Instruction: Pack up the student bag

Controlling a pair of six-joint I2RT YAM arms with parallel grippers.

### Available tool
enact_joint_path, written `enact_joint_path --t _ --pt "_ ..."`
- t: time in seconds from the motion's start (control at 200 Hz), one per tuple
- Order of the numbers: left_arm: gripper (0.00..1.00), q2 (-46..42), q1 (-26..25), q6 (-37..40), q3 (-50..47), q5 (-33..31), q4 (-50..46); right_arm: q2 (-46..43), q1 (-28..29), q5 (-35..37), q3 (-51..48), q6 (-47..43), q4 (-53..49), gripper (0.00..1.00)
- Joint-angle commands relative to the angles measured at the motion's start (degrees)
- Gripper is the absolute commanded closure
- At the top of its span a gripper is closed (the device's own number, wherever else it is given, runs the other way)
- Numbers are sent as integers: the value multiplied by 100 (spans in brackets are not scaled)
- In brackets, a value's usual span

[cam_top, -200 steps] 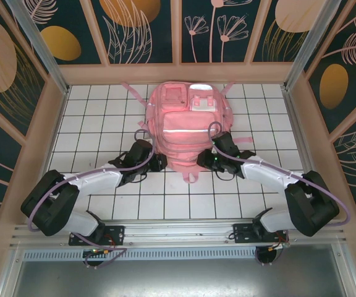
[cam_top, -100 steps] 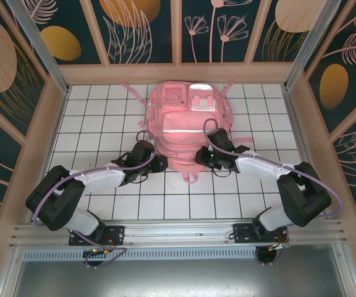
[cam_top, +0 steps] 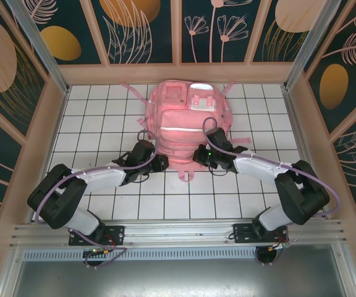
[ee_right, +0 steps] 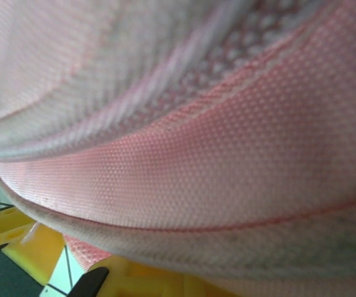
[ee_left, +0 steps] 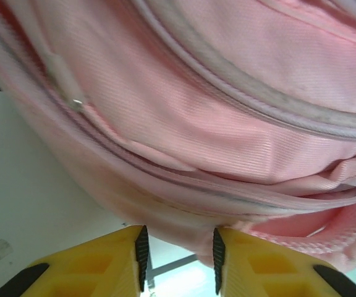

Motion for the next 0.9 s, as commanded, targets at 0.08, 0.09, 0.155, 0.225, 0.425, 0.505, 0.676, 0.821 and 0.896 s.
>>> enact_joint_path --t 0.08,0.09,0.155,0.225,0.425,0.505,0.676,0.821,0.896 --pt "69 197 5 -223 -161 540 671 -319 55 -448 -336 897 1243 100" --pt "69 212 8 -235 -175 569 702 -329 57 -464 -355 936 1289 100" --pt "70 295 3 -285 -198 693 829 -408 63 -551 -463 1108 1488 100" --pt "70 369 -2 -346 -229 757 944 -436 75 -637 -516 1240 1605 100" --pt "71 501 -54 -501 -288 904 1206 -562 166 -759 -691 1553 1938 100" --pt "71 551 -99 -571 -264 958 1316 -485 276 -760 -656 1589 1944 100" --pt "71 627 -226 -687 -139 1015 1459 -348 654 -664 -655 1643 1990 100" --pt "66 348 -272 -658 -83 802 1128 -447 848 -448 -734 1428 1666 100" --pt "61 -49 -271 -403 -5 416 498 -706 815 -250 -849 1165 1312 100"
